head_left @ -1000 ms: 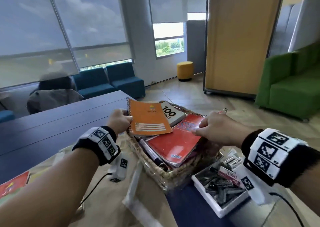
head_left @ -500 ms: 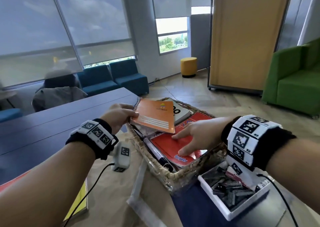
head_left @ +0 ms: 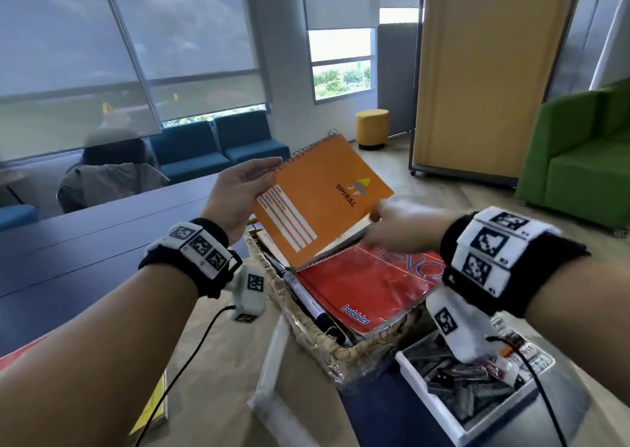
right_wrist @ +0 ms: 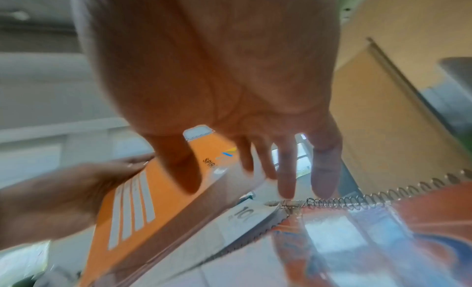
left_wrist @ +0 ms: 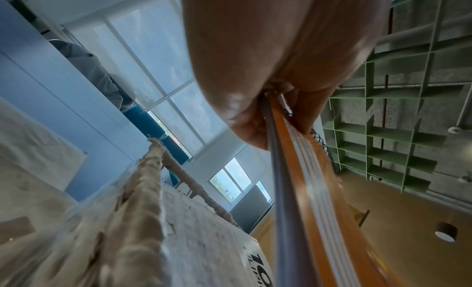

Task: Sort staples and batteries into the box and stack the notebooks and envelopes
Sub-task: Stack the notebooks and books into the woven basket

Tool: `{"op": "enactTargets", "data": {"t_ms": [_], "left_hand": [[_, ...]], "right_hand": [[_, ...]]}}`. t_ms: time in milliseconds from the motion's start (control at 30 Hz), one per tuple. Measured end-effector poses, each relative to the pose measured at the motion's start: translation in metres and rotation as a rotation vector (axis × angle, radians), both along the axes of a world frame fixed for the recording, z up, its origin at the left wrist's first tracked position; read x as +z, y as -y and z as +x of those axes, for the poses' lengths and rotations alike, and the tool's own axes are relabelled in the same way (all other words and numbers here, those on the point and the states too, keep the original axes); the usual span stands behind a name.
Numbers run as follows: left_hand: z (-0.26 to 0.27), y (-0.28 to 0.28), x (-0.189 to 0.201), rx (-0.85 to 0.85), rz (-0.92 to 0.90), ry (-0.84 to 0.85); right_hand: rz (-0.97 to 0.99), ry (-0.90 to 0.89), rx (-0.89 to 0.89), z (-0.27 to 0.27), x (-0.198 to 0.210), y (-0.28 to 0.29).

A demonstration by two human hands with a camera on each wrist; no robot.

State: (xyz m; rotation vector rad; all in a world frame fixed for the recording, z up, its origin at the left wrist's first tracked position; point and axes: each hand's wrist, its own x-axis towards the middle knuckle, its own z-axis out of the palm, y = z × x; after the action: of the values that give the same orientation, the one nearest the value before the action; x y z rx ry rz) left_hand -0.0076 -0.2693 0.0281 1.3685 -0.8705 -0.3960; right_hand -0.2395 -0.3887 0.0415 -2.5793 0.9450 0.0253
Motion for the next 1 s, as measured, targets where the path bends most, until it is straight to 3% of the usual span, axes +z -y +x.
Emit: {"op": "enactTargets", "data": {"t_ms": [133,200,267,367,433,500,600,700,867,1000], "left_hand": [[0.009,-0.003,-0.001,-0.06,-0.062,-0.094],[0.014,-0.006,0.0,-0.104,-0.047,-0.086],[0.016,-0.008,0.001,-0.158,-0.027,-0.069],[0.019,-0.007,0.0,-0.193,-0.013,-0.056],[0.02,-0.005,-0.004,-0.145,-0.01,-0.066],[0.021,-0.001,-0.01,-0.048,0.021,-0.011],[0.019,0.006,-0.021,0.143,0.143,0.225],[0.017,0.009,-0.039,0.189,0.403,0.505],[0.003,-0.003,-0.053,-0.058,0.878,0.776],[0.006,-0.005,-0.05,-0.166,1.138,0.777]], "right_hand": [[0.178,0.41,-0.27,0.013,0.007,0.031],[0.351,0.602,-0.269,0.018,0.007,0.041],[0.502,0.665,-0.194,0.023,0.006,0.047],[0.477,0.525,-0.113,0.033,0.002,0.05],[0.352,0.447,-0.131,0.04,-0.001,0.057],[0.348,0.442,-0.13,0.043,-0.002,0.062],[0.288,0.451,-0.136,0.049,-0.005,0.067],[0.176,0.459,-0.165,0.059,-0.007,0.07],[-0.1,-0.011,0.062,0.064,-0.006,0.053],[-0.18,-0.358,0.331,0.069,-0.01,0.034]]}}
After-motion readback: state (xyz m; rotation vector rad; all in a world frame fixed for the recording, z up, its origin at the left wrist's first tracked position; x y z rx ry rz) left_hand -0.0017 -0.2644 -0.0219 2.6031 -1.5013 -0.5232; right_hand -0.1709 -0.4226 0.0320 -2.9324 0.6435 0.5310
